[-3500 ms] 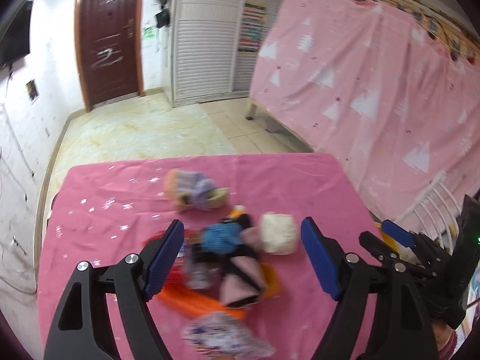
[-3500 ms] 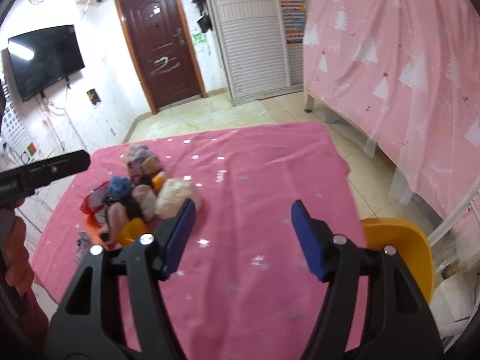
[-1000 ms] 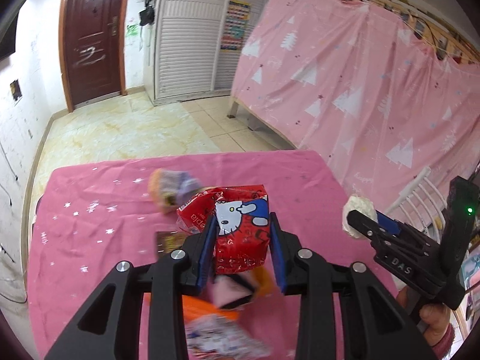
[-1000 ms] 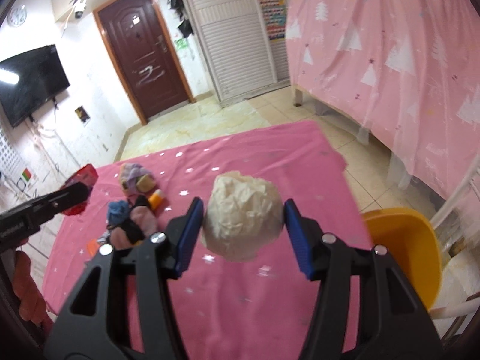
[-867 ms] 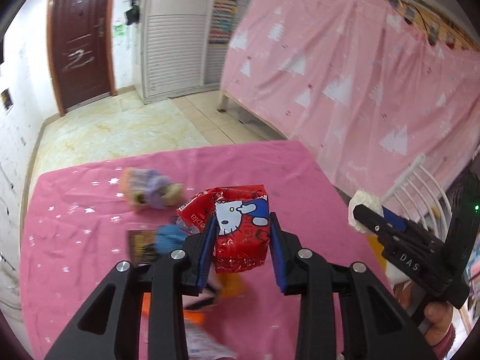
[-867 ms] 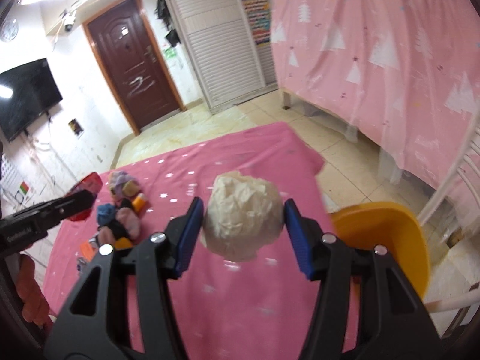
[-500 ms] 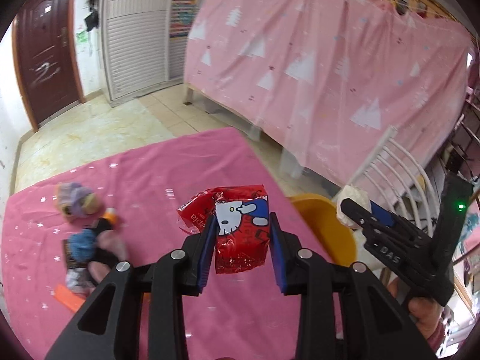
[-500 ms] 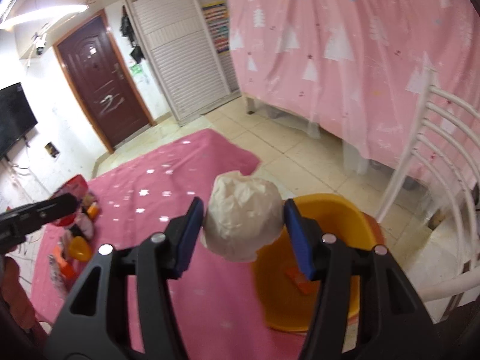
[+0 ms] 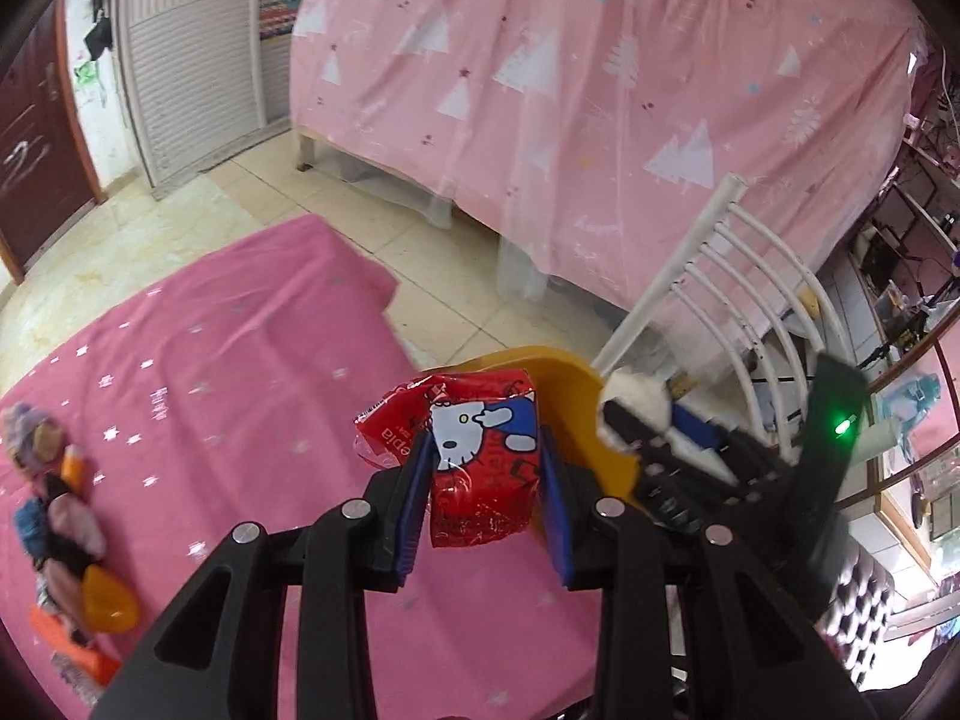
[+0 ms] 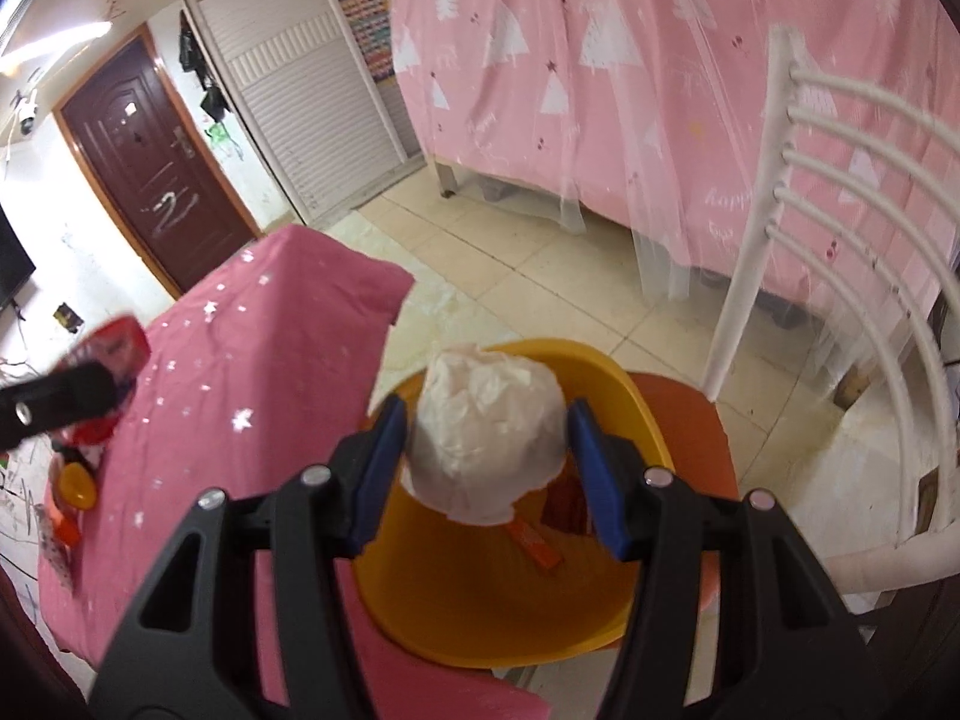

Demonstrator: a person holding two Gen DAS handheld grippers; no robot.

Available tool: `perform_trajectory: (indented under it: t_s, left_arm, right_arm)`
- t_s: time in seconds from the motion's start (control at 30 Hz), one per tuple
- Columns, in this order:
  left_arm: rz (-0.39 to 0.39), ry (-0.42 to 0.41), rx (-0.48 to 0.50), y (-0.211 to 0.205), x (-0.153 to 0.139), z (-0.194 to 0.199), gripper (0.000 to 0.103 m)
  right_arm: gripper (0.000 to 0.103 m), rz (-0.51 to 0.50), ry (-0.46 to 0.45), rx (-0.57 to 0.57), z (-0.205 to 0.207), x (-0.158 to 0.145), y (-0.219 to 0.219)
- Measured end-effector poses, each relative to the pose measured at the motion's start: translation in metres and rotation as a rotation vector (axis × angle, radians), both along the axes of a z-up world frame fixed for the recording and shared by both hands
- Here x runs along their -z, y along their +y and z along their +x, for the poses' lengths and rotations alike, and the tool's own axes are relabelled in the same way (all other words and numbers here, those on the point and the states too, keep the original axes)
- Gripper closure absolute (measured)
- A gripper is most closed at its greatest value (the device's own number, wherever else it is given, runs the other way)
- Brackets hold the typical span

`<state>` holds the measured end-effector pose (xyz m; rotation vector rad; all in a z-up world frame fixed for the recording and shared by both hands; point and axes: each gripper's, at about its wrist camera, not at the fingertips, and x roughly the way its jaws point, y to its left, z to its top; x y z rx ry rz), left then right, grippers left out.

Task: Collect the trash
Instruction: 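Carry the Hello Kitty bag and white paper ball over the yellow bin, then open both grippers to drop the bag and paper ball into the bin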

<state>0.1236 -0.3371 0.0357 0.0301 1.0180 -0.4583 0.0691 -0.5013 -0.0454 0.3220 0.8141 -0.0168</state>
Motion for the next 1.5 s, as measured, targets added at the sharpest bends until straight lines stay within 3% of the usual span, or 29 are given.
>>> perform_trajectory:
  t_s: [0.37,0.43,0.5,0.57,1.0,1.17,1.23,1.3,1.43,1.5]
  left_arm:
    - [0.062,0.007,0.050,-0.064,0.021,0.023,0.075]
    - [0.062,0.023,0.060,-0.074,0.027,0.028,0.069]
    - [0.068,0.024,0.052,-0.079,0.030,0.032,0.049]
    - [0.063,0.033,0.041,-0.080,0.032,0.036,0.042]
    - [0.021,0.012,0.085,-0.077,0.013,0.021,0.032]
    - [-0.004,0.015,0.033,-0.056,-0.001,0.023,0.029]
    - [-0.024,-0.001,0.010,-0.037,-0.011,0.019,0.028]
    - [-0.003,-0.033,-0.015,-0.013,-0.021,0.013,0.022]
    - [0.065,-0.110,-0.069,0.043,-0.040,0.006,0.018]
    - [0.059,-0.125,-0.114,0.076,-0.049,0.006,0.016]
  right_arm:
    - [0.049,0.052,0.071,-0.014,0.013,0.038,-0.013]
    - [0.049,0.054,0.083,-0.009,0.014,0.042,-0.015]
    - [0.040,0.064,0.089,0.002,0.014,0.044,-0.019]
    - [0.034,0.069,0.088,0.013,0.013,0.045,-0.023]
    - [0.033,0.074,0.081,0.016,0.011,0.040,-0.017]
    - [0.033,0.056,0.045,-0.012,0.004,0.022,-0.002]
    - [0.027,0.055,0.015,-0.021,-0.002,0.008,0.007]
    - [0.021,0.050,-0.012,-0.030,-0.007,-0.004,0.016]
    - [0.021,0.030,-0.043,-0.066,-0.011,-0.028,0.042]
    - [0.017,0.025,-0.059,-0.083,-0.012,-0.039,0.056]
